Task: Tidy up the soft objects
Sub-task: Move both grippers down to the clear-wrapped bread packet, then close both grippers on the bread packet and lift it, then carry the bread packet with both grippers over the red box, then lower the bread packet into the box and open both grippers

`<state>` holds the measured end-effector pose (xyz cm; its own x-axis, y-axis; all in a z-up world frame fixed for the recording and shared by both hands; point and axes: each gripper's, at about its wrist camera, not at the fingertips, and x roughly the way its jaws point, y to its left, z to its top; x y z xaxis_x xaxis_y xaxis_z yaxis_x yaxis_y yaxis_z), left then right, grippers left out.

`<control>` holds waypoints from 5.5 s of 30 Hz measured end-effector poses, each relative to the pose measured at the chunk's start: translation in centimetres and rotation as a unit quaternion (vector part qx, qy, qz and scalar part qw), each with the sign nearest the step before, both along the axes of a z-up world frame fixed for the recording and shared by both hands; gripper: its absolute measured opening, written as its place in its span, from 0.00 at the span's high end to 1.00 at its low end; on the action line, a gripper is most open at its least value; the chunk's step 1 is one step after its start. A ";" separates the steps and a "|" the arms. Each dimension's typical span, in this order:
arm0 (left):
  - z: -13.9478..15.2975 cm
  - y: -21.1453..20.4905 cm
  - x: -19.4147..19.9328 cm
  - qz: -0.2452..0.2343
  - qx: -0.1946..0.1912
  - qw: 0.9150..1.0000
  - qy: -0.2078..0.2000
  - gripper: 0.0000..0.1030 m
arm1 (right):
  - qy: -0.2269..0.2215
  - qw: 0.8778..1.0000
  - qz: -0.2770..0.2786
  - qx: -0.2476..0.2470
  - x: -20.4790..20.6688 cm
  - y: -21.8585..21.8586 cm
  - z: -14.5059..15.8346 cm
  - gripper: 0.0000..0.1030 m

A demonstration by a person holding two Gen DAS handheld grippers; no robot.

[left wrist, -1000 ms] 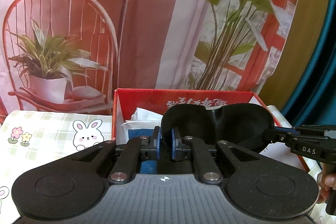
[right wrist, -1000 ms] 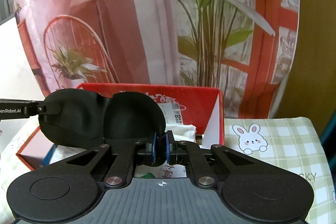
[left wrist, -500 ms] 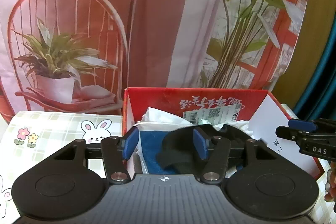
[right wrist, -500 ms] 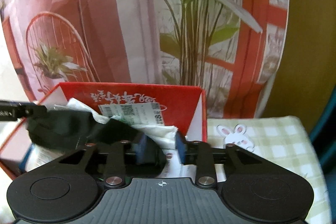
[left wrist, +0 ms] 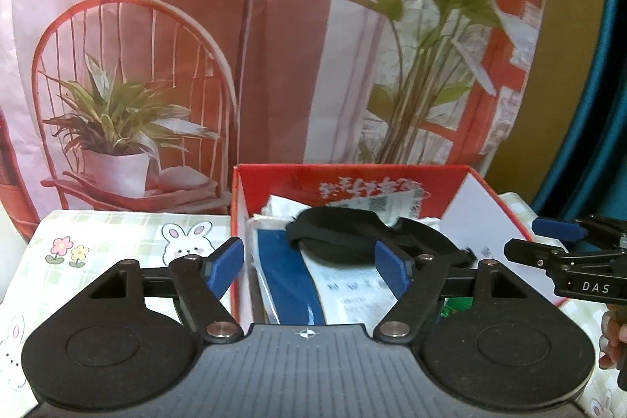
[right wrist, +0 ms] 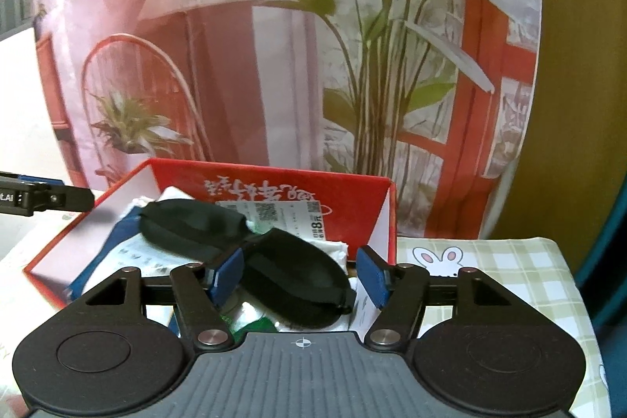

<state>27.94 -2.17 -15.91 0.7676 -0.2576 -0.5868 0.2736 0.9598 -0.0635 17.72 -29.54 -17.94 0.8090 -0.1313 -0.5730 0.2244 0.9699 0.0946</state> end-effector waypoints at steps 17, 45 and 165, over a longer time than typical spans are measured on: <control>-2.9 -3.6 -9.2 -0.038 -0.055 0.997 0.035 0.26 | 0.025 0.998 0.052 0.009 -11.0 2.9 -1.7 0.42; -12.7 -8.4 -7.4 -0.127 -0.123 0.966 0.190 0.50 | 0.080 0.990 0.062 0.095 -14.1 3.8 -7.7 0.55; -2.1 -6.8 1.0 -0.117 -0.065 0.989 0.058 0.13 | 0.026 0.999 0.004 -0.024 -2.3 1.6 0.4 0.16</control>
